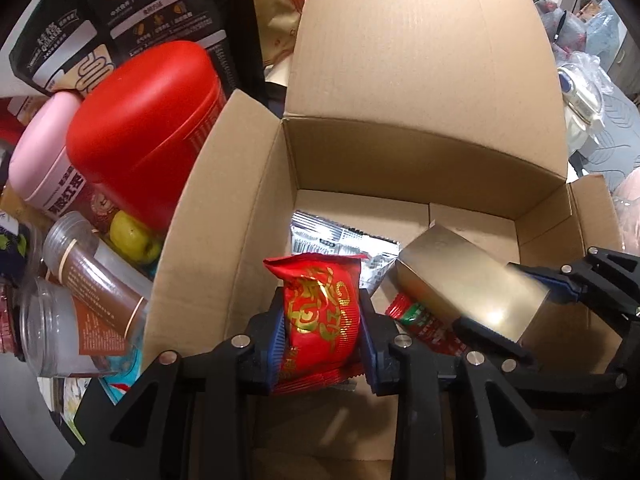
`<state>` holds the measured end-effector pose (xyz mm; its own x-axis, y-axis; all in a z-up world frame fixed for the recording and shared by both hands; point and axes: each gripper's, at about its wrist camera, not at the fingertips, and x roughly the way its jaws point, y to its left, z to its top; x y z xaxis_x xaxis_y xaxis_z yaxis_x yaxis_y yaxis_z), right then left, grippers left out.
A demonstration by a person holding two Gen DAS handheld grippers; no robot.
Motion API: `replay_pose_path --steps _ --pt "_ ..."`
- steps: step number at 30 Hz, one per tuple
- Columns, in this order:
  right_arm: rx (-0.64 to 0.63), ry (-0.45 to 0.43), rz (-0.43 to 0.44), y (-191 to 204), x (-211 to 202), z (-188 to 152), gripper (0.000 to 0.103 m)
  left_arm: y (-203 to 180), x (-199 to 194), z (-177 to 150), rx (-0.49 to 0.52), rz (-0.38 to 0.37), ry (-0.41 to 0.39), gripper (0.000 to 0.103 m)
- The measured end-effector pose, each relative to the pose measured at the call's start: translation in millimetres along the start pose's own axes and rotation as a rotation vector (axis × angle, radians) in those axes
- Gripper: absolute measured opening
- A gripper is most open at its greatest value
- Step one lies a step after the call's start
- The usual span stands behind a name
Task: Organize snacks
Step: 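Open both grippers to release the red candy and gold box, then withdraw both tools from the box back over the table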
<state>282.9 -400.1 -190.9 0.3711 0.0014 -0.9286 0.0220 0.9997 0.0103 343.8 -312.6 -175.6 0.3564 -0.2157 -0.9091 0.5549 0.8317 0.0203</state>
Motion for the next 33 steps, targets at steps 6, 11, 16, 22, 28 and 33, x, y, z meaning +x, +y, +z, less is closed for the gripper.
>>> replay_pose_path --steps 6,11,16,22,28,33 --pt "0.017 -0.005 -0.036 0.8 -12.1 -3.3 0.06 2.3 -11.6 -4.1 -0.017 0.012 -0.003 0.047" --pt "0.046 -0.013 -0.04 -4.3 -31.4 -4.1 0.06 4.3 -38.8 -5.8 -0.025 0.033 -0.045 0.058" --pt "0.055 -0.044 -0.038 0.8 -58.2 -1.8 0.06 5.3 -69.8 -4.4 -0.034 0.042 -0.089 0.058" --pt "0.044 -0.1 -0.043 5.7 -87.5 3.3 0.06 7.6 -109.1 -8.5 -0.046 0.056 -0.145 0.058" --pt "0.021 -0.163 -0.059 19.3 -125.9 2.5 0.06 12.4 -149.6 -16.1 -0.078 0.064 -0.198 0.058" --pt "0.009 -0.208 -0.07 29.3 -156.6 -6.7 0.06 13.5 -182.4 -28.4 -0.096 0.061 -0.246 0.058"
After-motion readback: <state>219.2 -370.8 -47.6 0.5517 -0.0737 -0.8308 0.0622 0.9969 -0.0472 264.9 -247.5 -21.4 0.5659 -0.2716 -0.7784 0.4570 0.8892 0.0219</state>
